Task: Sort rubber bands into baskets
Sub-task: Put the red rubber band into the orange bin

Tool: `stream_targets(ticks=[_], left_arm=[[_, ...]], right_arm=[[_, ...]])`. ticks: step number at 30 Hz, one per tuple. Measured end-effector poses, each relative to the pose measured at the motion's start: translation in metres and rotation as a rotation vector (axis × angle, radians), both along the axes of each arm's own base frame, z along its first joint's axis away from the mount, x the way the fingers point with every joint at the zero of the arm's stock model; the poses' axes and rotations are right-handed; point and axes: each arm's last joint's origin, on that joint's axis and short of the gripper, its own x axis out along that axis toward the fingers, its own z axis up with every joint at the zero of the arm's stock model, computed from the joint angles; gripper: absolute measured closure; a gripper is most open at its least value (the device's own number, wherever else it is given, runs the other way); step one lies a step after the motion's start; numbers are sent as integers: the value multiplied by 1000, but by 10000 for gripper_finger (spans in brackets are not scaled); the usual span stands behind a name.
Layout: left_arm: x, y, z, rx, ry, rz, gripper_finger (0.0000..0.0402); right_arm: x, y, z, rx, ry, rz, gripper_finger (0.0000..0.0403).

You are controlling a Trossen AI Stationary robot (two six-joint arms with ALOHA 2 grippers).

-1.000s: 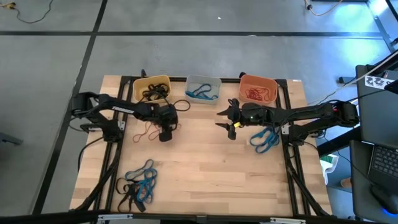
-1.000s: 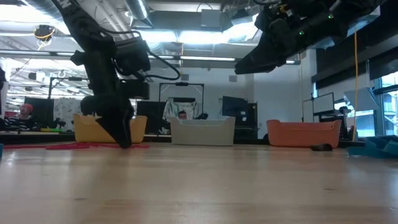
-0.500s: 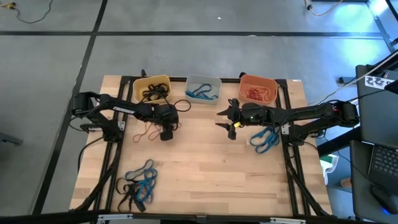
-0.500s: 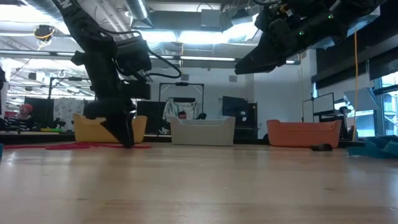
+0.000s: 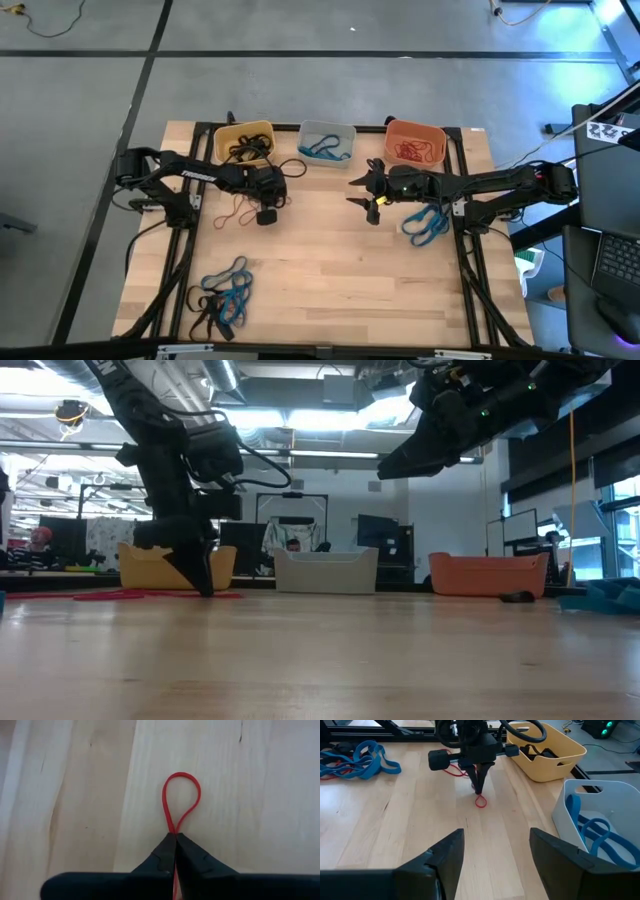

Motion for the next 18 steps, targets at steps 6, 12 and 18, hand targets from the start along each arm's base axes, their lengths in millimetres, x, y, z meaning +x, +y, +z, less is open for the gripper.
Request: stream_targets(ticks=[6,12,18], left_arm=[[1,-1,2,-14,-24,-7,400],[12,-5,32,-3,-159,-37,400],[18,-14,70,44,-312,-87,401]], right_arm=[[0,0,0,0,0,0,178],[0,0,0,0,-1,1,178],[0,0,0,-8,-1,7,178]])
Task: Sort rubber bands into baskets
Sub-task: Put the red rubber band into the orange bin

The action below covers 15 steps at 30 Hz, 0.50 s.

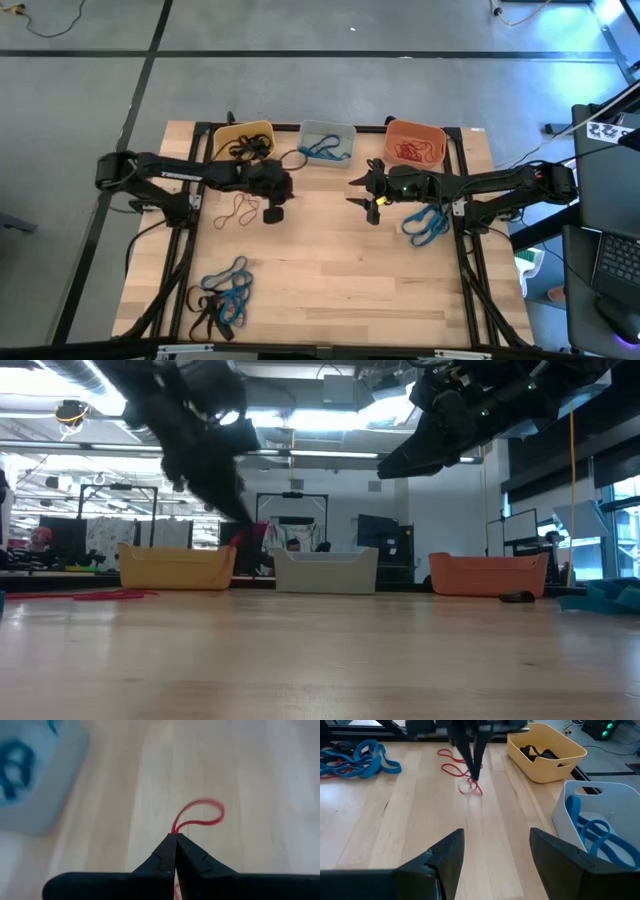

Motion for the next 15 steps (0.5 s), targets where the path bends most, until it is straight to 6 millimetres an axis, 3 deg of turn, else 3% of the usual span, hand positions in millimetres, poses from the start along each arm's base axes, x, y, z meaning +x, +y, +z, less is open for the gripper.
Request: stream_targets(ticks=[6,15], left_arm=[[8,-8,24,40,-200,-33,401],[22,-19,41,84,-417,-89,401]], right_arm=[[3,0,-3,2,3,4,178],[26,0,-22,21,-60,66,178]])
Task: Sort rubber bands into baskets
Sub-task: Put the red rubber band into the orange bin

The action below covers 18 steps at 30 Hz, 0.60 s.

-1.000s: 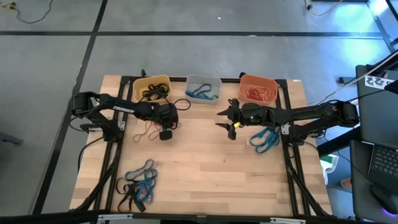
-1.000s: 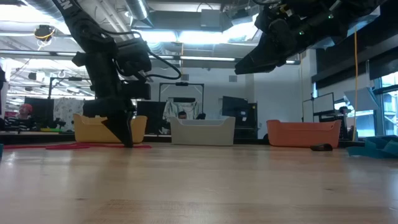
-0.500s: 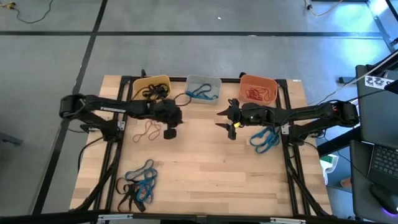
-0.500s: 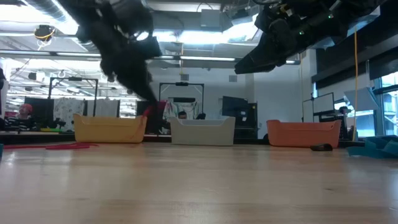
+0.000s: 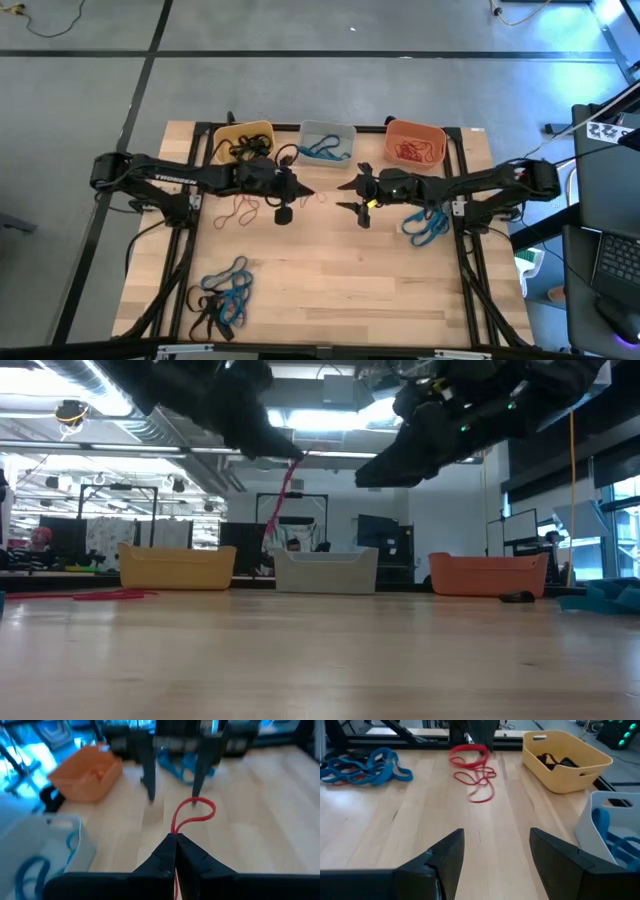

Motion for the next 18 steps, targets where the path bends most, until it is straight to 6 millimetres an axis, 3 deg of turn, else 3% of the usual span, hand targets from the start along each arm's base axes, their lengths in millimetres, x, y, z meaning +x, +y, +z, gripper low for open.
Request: stream_targets(ticks=[11,18], left_arm=[[8,-13,14,10,-169,-87,401],[22,-16,5,37,-221,-109,400]], right_arm=[[24,1,-16,21,-158,100,178],[31,4,-20,43,-245,140,178]])
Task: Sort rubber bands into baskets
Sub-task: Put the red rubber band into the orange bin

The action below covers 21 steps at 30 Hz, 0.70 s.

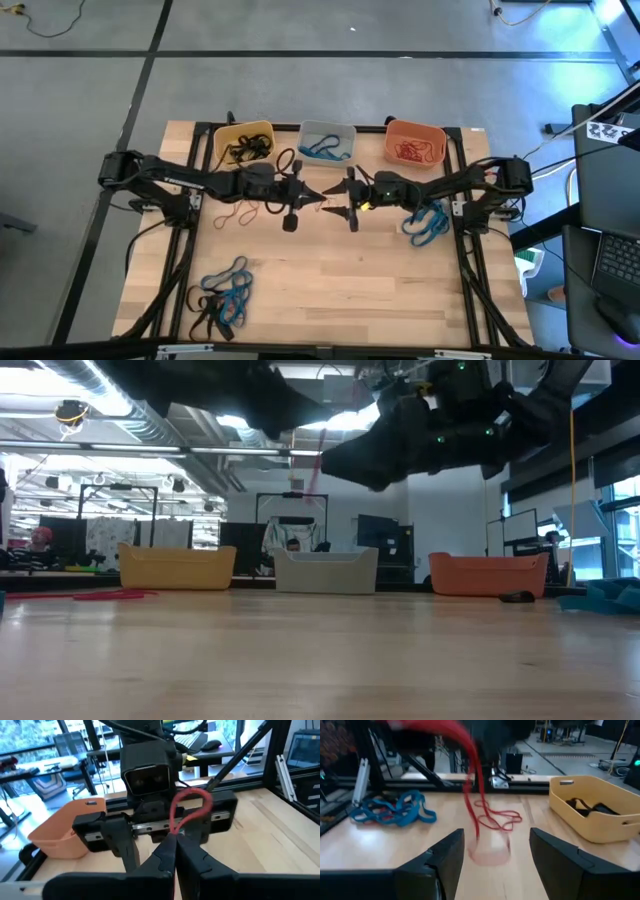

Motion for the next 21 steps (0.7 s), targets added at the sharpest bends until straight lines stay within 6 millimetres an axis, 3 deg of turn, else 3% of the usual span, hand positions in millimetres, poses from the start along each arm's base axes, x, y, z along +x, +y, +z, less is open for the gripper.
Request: stream_targets(ticks=[7,10,15,21], left_arm=[[7,0,-7,6,-14,-1,400],[7,0,-7,3,-18,0,399],[7,0,-8,-9,-4,3,395],[7,1,-7,-14,-10,4,397]], right_arm=[[1,5,1,2,-28,36,192],[1,5,1,2,-26,36,243],[1,5,1,3,-24,55,379],[1,6,1,3,-24,61,392]])
